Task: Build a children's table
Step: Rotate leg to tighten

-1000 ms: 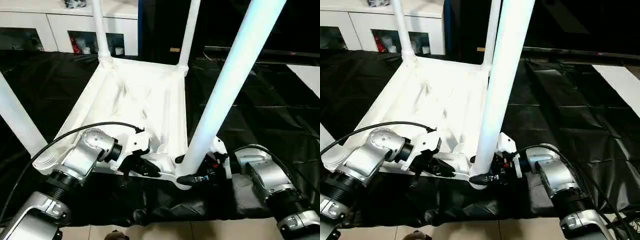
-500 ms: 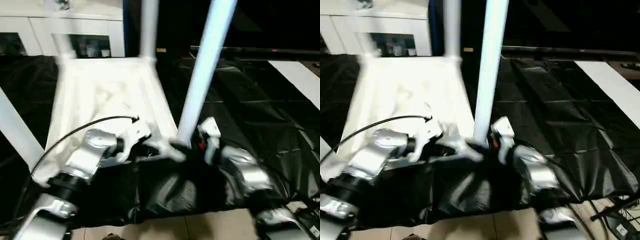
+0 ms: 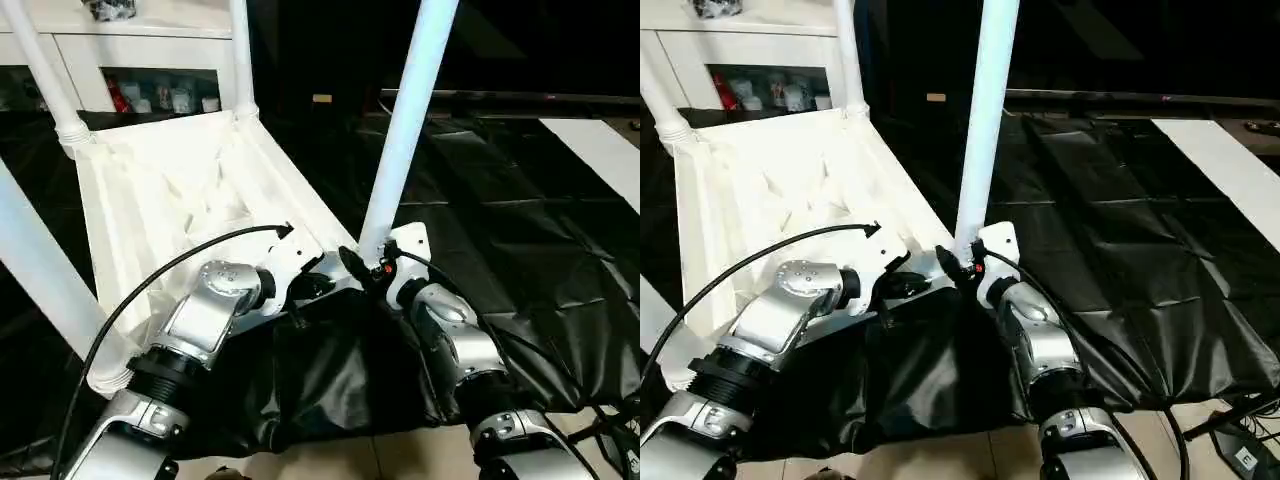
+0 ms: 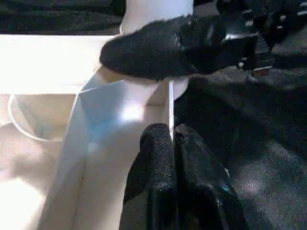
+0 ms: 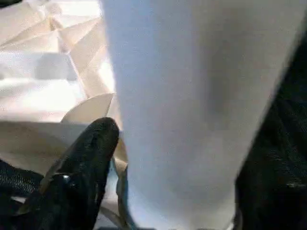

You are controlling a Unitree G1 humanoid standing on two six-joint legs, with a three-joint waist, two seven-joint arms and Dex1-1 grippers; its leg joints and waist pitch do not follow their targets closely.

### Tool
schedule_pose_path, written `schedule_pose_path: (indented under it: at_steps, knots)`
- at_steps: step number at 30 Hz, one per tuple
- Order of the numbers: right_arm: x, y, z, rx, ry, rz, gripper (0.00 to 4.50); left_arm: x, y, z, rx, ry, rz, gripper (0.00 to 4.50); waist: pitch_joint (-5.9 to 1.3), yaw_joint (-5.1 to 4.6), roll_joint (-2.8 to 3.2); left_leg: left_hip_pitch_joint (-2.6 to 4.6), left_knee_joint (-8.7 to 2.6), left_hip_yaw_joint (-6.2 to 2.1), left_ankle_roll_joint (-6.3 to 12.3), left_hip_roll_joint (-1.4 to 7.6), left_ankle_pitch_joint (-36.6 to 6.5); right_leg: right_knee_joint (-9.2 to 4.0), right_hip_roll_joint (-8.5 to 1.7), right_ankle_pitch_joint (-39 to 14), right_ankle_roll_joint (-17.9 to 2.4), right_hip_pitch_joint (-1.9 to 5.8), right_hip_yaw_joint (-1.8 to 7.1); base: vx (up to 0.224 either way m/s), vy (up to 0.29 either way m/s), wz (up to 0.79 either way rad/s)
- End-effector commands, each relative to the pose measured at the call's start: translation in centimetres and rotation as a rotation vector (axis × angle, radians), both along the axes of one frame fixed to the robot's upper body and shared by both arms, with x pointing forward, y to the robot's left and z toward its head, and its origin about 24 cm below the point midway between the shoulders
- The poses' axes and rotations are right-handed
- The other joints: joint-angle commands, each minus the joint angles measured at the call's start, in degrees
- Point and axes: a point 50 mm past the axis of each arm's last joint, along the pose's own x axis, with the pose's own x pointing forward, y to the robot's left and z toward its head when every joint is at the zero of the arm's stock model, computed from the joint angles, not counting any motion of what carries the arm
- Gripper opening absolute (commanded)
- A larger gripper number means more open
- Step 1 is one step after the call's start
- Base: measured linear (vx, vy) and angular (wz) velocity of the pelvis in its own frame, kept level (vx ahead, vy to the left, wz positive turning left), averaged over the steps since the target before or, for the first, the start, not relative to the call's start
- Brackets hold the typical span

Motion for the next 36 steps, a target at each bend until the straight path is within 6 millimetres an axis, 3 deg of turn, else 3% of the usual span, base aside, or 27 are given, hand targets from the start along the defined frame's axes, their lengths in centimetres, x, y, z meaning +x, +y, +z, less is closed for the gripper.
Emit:
schedule_pose_path:
  at_steps: [1,7,8,12,15,21,30,35,36]
  knots:
    - [-1.1,2.0,-0.6,-0.011,0.024,0.161,3.74,-0.9,-2.5,1.0,-0.065,-0.020,-0.171,0.00,-3.64,0.24,0.97,0.60,-3.99,-1.02,0.17,1.57,-13.6,-4.29,-3.10,-7.2,-11.1,2.63,2.68,0.000,0.000,0.00]
    - [-1.9,0.3,0.2,-0.023,-0.012,0.428,3.74,-1.9,-1.0,1.0,-0.047,0.046,-0.373,0.00,-3.70,0.70,1.26,0.91,-3.78,-0.76,2.36,1.74,-11.6,-3.88,-3.00,-1.5,-13.6,2.80,2.65,0.000,0.000,0.00]
    - [-2.4,-0.2,0.5,-0.004,-0.008,0.513,3.74,-2.0,-0.5,1.1,-0.044,0.069,-0.412,0.00,-3.61,1.04,1.08,0.90,-3.74,-0.70,2.62,1.70,-12.0,-3.95,-3.01,-2.4,-13.7,2.91,2.65,0.000,0.000,0.00]
    - [-3.1,-1.3,1.1,0.001,0.010,0.655,3.74,-2.0,0.4,0.9,-0.017,0.102,-0.458,0.00,-3.48,1.75,1.32,1.25,-3.92,-0.69,1.94,1.95,-13.4,-4.11,-3.20,-4.9,-13.8,2.64,2.75,0.000,0.000,0.00]
    - [-3.6,-2.0,1.3,-0.006,0.040,0.761,3.74,-1.9,1.1,0.7,0.009,0.115,-0.476,0.00,-3.43,2.27,0.99,1.14,-3.83,-0.61,1.96,1.92,-12.9,-4.06,-3.14,-5.8,-13.5,2.81,2.67,0.000,0.000,0.00]
    - [-5.4,-2.7,0.8,-0.083,0.121,0.988,3.16,-2.1,1.6,0.4,0.030,0.160,-0.526,0.00,-3.39,3.32,0.83,1.14,-3.83,-0.60,1.49,2.08,-13.3,-4.33,-3.43,-9.4,-12.3,2.57,2.69,0.000,0.000,0.00]
    - [-6.0,-2.3,0.9,-0.096,0.146,1.074,2.63,-2.0,1.7,0.3,0.019,0.159,-0.531,0.00,-3.46,3.25,0.28,1.00,-3.79,-0.71,1.44,2.01,-12.9,-4.38,-3.55,-11.0,-11.8,2.62,2.66,0.000,0.000,0.00]
    - [-5.7,-2.1,0.9,-0.071,0.128,1.023,2.56,-1.9,1.8,0.4,0.000,0.146,-0.502,0.00,-3.46,3.15,0.33,0.96,-3.77,-0.72,1.52,1.98,-12.5,-4.35,-3.52,-11.0,-11.8,2.59,2.62,0.000,0.000,0.00]
    - [-5.1,-2.0,0.9,-0.056,0.105,0.928,2.56,-1.6,1.7,0.5,-0.018,0.122,-0.457,0.00,-3.45,3.13,0.29,0.97,-3.76,-0.69,1.51,1.98,-12.6,-4.39,-3.52,-11.2,-11.8,2.55,2.63,0.000,0.000,0.00]
